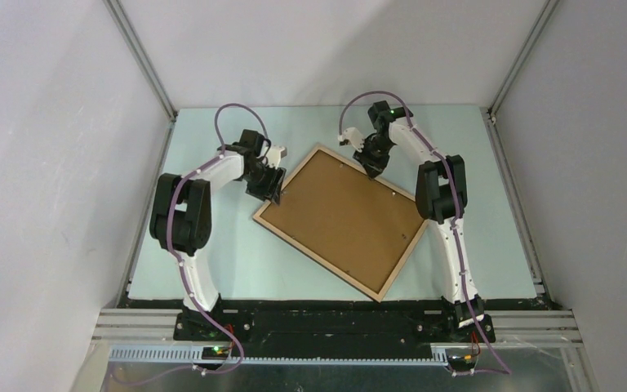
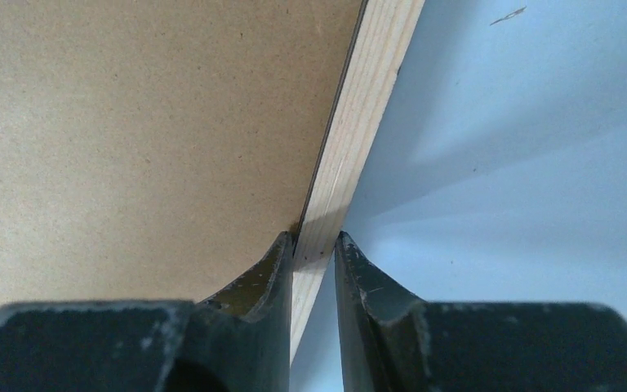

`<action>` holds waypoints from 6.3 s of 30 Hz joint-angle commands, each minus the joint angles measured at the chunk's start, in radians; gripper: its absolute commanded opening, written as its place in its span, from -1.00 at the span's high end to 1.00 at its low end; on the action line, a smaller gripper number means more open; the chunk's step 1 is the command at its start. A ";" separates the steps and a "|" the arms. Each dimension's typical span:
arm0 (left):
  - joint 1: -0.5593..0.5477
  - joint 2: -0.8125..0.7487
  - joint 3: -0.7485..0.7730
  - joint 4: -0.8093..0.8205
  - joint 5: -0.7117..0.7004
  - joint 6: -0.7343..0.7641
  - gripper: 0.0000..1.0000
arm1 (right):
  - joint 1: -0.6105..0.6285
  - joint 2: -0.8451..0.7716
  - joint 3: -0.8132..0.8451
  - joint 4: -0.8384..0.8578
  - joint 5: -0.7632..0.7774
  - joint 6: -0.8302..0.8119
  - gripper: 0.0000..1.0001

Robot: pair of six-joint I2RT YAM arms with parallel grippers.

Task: Put the photo into the frame
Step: Adjust the photo frame at the center of the board, then install the photo frame at the center of the board.

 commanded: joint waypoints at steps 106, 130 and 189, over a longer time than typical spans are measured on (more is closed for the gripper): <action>-0.084 -0.078 -0.099 0.069 -0.026 -0.052 -0.25 | -0.379 -0.560 -0.993 0.551 -0.007 0.837 0.74; -0.106 -0.075 -0.118 0.064 -0.105 -0.007 -0.08 | -0.379 -0.557 -0.993 0.546 -0.023 0.827 0.74; -0.087 -0.091 -0.109 0.050 -0.087 0.050 0.59 | -0.385 -0.542 -0.992 0.541 -0.046 0.822 0.76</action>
